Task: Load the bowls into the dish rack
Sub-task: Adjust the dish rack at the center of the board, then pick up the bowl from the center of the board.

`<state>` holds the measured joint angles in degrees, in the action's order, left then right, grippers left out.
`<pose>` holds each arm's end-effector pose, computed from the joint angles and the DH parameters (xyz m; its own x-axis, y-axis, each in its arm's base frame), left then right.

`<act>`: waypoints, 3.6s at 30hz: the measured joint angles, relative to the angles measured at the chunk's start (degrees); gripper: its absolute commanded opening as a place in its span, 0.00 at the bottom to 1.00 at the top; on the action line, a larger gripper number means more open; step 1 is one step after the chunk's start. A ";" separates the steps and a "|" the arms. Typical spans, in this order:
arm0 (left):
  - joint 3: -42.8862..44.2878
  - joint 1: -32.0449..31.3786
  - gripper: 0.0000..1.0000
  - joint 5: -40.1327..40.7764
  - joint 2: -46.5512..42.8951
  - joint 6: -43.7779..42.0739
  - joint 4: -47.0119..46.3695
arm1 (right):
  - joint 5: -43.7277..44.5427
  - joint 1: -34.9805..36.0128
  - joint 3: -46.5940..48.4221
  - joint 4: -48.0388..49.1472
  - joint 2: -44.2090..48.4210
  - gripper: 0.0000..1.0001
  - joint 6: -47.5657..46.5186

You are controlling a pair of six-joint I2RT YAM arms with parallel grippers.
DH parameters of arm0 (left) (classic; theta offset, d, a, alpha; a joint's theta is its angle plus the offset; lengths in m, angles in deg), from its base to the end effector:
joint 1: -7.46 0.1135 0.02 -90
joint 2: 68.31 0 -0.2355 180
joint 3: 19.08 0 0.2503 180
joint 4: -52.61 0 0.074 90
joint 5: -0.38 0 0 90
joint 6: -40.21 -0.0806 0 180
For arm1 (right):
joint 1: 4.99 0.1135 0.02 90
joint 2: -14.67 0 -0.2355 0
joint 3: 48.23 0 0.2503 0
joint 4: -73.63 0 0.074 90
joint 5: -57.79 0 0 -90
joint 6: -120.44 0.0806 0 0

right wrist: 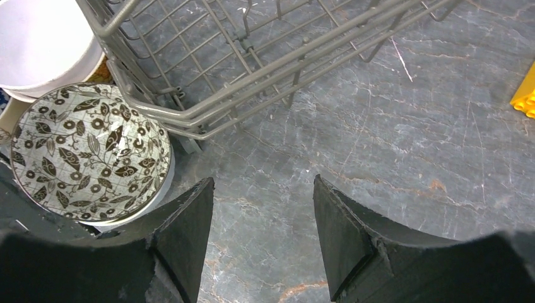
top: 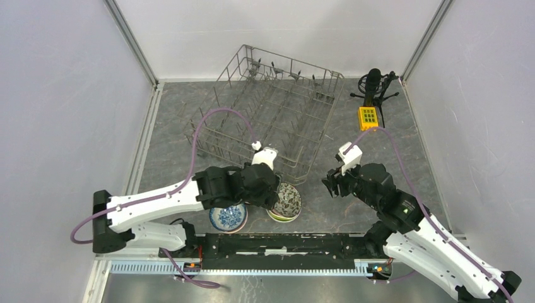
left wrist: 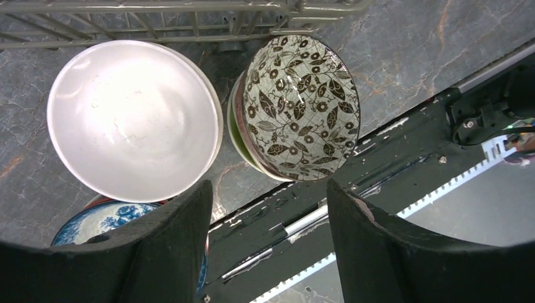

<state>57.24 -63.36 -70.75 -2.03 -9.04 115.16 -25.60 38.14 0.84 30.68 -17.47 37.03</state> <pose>0.1111 -0.2400 0.2535 -0.7387 0.2434 -0.6286 0.4579 0.8655 -0.2029 0.1512 0.1289 0.2441 -0.3873 -0.2066 -0.8985 -0.5629 0.8248 0.0530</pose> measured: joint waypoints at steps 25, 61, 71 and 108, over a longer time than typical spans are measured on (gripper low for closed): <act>5.55 -2.71 0.49 5.86 18.01 7.72 3.10 | 1.18 0.00 -4.94 1.53 6.62 0.63 1.27; 2.40 -3.54 0.02 8.94 19.06 9.31 1.75 | -0.09 0.00 -5.33 1.60 6.51 0.60 2.56; 1.29 -3.26 0.02 9.09 15.28 9.22 1.22 | -1.66 0.00 -3.58 0.57 6.21 0.68 2.69; -13.53 -3.13 0.02 4.39 -17.31 5.49 -17.05 | -33.11 0.00 -7.74 22.16 9.79 0.98 27.74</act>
<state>43.71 -66.49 -66.36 -19.34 -3.55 98.11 -58.71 38.14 -6.90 52.85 -7.68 64.77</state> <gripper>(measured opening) 0.050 0.979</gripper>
